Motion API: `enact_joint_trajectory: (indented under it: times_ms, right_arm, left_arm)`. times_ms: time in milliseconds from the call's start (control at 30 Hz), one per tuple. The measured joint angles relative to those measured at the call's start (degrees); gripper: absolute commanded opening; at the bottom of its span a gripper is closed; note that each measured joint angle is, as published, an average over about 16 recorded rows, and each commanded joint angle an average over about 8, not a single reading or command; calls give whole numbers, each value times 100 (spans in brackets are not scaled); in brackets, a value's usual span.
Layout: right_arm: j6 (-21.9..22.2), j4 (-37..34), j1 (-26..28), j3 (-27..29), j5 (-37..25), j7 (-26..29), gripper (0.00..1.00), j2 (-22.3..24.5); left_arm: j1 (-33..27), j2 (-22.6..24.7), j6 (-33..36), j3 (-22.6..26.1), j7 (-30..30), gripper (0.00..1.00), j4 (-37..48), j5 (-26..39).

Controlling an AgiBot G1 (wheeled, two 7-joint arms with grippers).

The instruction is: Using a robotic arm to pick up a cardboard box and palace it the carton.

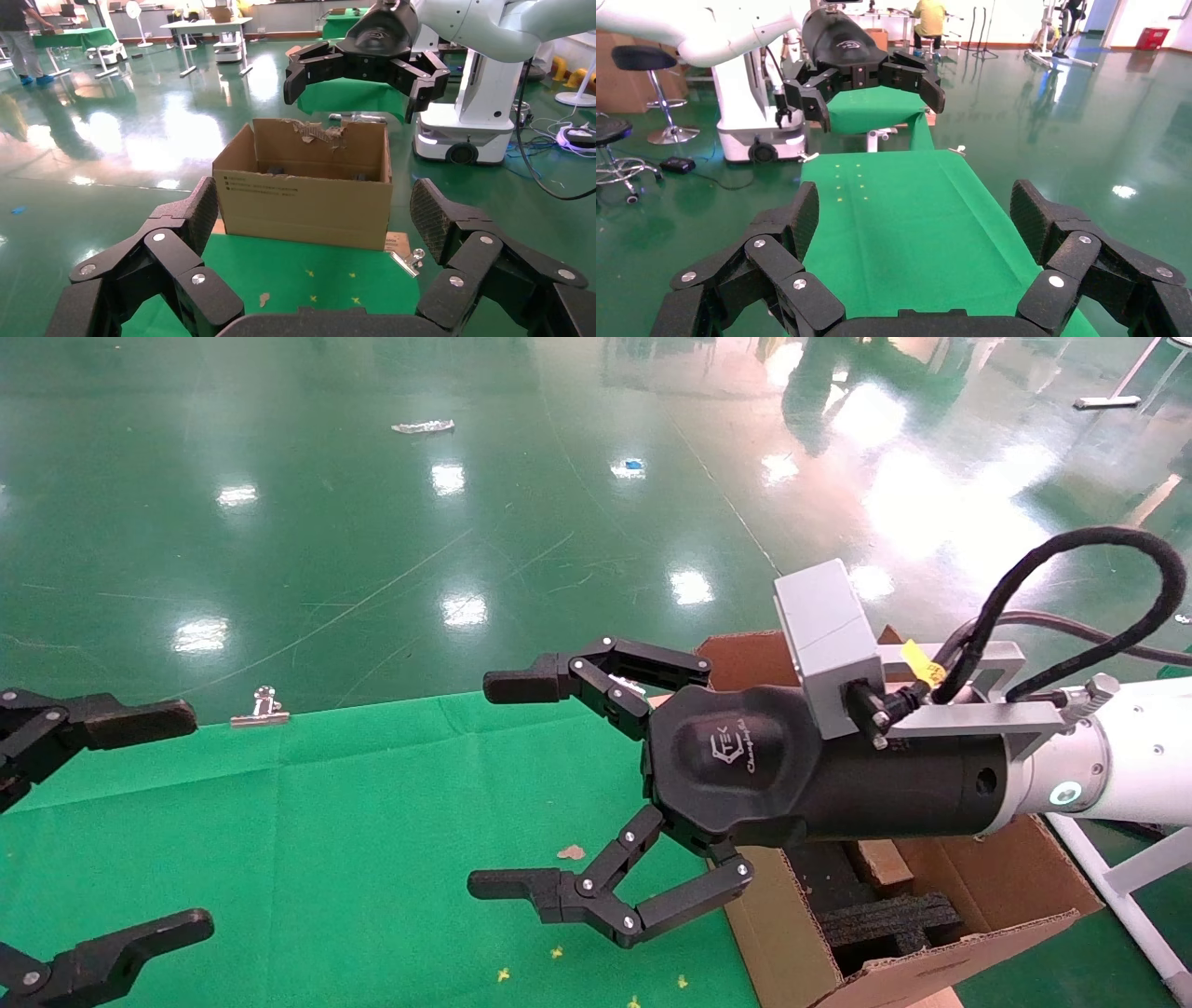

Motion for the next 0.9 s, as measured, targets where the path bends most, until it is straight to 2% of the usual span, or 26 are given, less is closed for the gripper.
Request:
enact_joint_trajectory:
  times_ms: [900]
  right_arm:
    - [20, -59, 68, -70, -34, 11, 100, -7]
  left_arm:
    - [0, 0, 1, 0, 0, 100, 0, 0]
